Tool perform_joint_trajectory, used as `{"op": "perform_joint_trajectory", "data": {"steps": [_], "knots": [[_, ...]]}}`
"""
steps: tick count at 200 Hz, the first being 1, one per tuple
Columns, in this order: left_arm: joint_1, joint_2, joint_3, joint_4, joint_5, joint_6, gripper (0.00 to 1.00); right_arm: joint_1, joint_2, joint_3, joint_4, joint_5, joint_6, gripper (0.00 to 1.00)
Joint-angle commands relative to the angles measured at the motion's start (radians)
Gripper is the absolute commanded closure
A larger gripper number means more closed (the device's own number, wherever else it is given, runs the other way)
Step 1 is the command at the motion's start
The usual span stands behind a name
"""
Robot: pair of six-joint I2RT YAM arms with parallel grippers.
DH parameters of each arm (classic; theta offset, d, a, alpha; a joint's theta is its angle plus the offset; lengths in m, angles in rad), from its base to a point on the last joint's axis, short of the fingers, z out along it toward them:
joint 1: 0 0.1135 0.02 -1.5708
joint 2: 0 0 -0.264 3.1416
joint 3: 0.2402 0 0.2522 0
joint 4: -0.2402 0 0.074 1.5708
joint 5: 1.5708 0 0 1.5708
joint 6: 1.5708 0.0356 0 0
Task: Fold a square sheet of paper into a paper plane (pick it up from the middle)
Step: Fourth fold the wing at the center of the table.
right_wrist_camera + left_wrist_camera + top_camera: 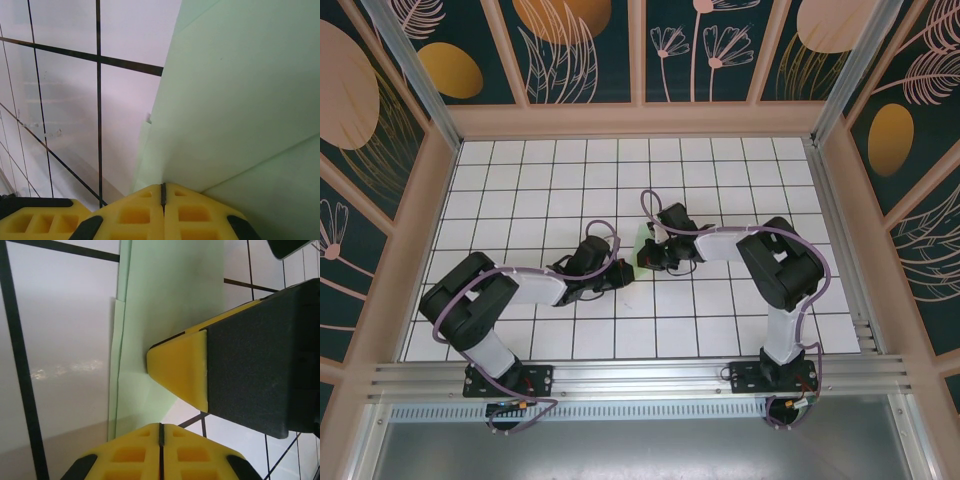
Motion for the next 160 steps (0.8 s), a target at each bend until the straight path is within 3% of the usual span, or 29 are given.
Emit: {"op": "perform_joint_trajectory", "data": {"steps": [1, 37, 83, 160], "knots": [[-0.001, 0.014, 0.019, -0.017, -0.019, -0.003, 0.91, 0.004, 0.026, 0.005, -0.042, 0.047, 0.006, 0.95], [-0.001, 0.055, 0.020, -0.072, -0.093, 0.011, 0.95, 0.002, 0.012, 0.005, -0.040, 0.043, 0.001, 0.95], [-0.001, 0.067, 0.008, -0.073, -0.077, 0.012, 0.99, 0.007, -0.012, 0.023, 0.009, -0.024, 0.000, 0.95], [-0.001, 0.094, 0.004, -0.082, -0.081, 0.011, 1.00, 0.021, 0.011, 0.037, 0.010, -0.029, -0.016, 0.95]]}}
